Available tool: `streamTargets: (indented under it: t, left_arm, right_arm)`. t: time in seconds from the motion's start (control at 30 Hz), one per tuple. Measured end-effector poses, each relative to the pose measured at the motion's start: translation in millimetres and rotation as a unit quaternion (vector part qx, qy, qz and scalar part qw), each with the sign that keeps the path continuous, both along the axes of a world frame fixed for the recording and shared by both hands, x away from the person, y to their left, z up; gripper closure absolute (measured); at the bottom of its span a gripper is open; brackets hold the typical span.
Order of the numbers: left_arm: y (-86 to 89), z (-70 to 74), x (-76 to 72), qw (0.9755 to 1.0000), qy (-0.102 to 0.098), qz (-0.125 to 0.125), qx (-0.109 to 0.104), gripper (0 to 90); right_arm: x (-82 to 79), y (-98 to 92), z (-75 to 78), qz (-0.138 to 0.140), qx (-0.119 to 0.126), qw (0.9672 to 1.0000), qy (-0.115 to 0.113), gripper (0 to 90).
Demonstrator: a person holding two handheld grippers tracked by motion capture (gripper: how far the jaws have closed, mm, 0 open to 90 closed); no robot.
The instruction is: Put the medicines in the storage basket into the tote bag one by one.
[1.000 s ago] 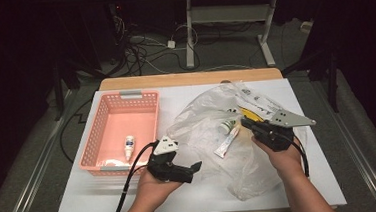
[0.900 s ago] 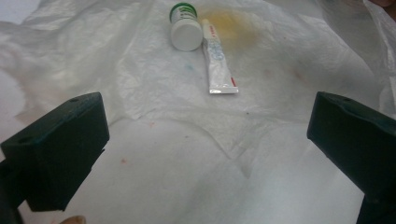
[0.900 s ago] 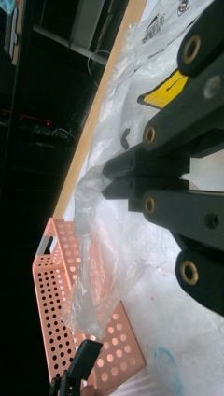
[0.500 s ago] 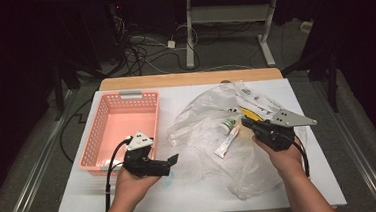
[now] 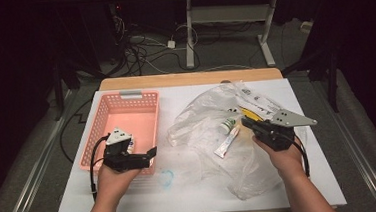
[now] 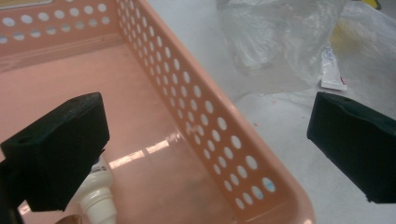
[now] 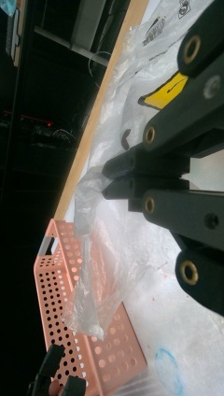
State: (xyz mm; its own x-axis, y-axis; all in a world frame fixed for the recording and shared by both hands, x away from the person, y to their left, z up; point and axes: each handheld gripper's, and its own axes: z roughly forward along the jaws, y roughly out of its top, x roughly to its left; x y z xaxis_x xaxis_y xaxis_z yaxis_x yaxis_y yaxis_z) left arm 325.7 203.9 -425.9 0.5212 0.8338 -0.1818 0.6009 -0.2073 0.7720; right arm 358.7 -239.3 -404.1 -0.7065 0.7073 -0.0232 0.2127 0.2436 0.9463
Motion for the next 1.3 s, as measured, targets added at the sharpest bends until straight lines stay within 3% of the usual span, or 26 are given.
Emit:
streamTargets:
  t: [0.4,0.63,0.73,0.93,1.17,1.23,1.3]
  left_arm:
    - [31.6,-1.5,-0.2,0.9991,0.011,0.04,-0.001,0.0]
    - [37.1,0.9,1.5,0.9986,0.015,0.051,0.0,0.0]
    - [35.3,4.4,7.3,0.9986,0.026,0.046,-0.006,0.0]
    - [27.8,10.5,29.0,0.9973,0.056,0.042,0.021,0.0]
    - [31.0,7.0,60.3,0.9901,0.115,0.058,0.056,3.5]
    - [31.3,4.3,68.3,0.9859,0.143,0.06,0.062,5.3]
    - [32.6,2.7,74.1,0.9832,0.159,0.061,0.066,6.7]
  right_arm:
    - [0.1,-1.5,0.6,-0.002,0.003,1.0,-0.001,90.0]
    - [-0.3,-1.7,1.0,-0.001,0.004,1.0,-0.001,90.0]
    - [-0.7,-2.5,1.5,-0.003,0.004,1.0,-0.002,90.0]
    - [-0.5,-1.3,1.2,-0.002,0.004,1.0,-0.002,90.0]
    - [-0.5,-3.5,1.1,-0.006,0.006,1.0,0.001,90.0]
    - [0.2,-3.9,0.6,-0.004,0.006,1.0,-0.001,90.0]
    - [0.5,-4.0,0.2,-0.003,0.008,1.0,0.001,90.0]
